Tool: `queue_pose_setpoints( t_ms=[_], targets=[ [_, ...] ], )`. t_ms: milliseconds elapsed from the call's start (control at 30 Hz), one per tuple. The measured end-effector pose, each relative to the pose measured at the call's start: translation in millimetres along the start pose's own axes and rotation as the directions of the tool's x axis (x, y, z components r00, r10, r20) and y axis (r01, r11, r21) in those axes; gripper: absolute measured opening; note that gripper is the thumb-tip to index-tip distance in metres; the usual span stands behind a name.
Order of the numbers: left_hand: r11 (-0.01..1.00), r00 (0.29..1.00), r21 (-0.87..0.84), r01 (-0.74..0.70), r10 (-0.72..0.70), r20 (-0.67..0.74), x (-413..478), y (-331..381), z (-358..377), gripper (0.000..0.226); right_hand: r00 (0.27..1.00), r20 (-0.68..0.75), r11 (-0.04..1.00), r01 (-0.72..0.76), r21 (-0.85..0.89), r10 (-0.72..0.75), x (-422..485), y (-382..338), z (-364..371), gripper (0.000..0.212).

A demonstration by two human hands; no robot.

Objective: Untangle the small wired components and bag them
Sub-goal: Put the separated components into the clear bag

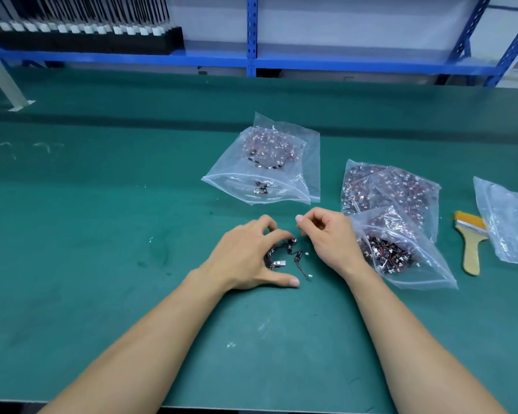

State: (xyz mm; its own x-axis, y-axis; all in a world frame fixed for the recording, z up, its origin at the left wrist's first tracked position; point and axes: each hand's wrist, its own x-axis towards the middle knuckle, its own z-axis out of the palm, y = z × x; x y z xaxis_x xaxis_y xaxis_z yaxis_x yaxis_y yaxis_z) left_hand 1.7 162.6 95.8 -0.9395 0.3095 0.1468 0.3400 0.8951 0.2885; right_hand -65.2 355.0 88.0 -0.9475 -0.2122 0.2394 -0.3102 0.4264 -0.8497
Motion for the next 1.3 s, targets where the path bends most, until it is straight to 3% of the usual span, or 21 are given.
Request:
queue_pose_setpoints(
  t_ms=[200, 533, 633, 733, 800, 900, 967, 1167, 1300],
  targets=[
    [0.995, 0.999, 0.101, -0.011, 0.016, -0.04, 9, 11, 5, 0.071, 0.996, 0.056, 0.993, 0.077, -0.085, -0.072, -9, -16, -4, 0.027],
    [0.999, 0.993, 0.003, -0.039, 0.039, -0.107, 8, 12, 10, 0.036, 0.978, 0.053, 0.893, 0.206, -0.401, -0.202, -21, -62, -51, 0.017],
    [0.999, 0.992, -0.015, -0.045, 0.043, -0.118, 8, 13, 7, 0.028, 0.975, 0.048, 0.879, 0.215, -0.427, -0.215, -25, -79, -66, 0.015],
    [0.998, 0.992, -0.054, -0.041, 0.035, -0.122, 8, 12, 4, 0.018, 0.982, 0.04, 0.845, 0.178, -0.505, -0.184, -27, -90, -80, 0.015],
    [0.997, 0.992, -0.055, -0.044, 0.037, -0.122, 7, 11, 3, 0.016, 0.99, 0.019, 0.767, 0.12, -0.63, -0.139, -28, -92, -91, 0.028],
    [0.998, 0.99, -0.047, -0.039, 0.032, -0.14, 6, 8, 2, 0.016, 0.999, 0.048, 0.622, 0.028, -0.783, 0.015, -26, -90, -106, 0.049],
    [0.999, 0.987, -0.047, -0.024, 0.017, -0.157, 6, 7, 3, 0.016, 0.99, 0.087, 0.577, 0.005, -0.817, 0.113, -23, -84, -111, 0.052],
    [0.994, 0.972, -0.11, 0.021, -0.046, -0.23, 7, 5, 5, 0.011, 0.993, 0.071, 0.655, -0.005, -0.755, 0.09, -16, -67, -111, 0.025],
    [0.954, 0.945, -0.297, 0.033, -0.127, -0.301, 12, 20, 4, 0.004, 0.999, 0.024, 0.743, -0.01, -0.67, 0.035, -9, -66, -107, 0.017]
  ],
)
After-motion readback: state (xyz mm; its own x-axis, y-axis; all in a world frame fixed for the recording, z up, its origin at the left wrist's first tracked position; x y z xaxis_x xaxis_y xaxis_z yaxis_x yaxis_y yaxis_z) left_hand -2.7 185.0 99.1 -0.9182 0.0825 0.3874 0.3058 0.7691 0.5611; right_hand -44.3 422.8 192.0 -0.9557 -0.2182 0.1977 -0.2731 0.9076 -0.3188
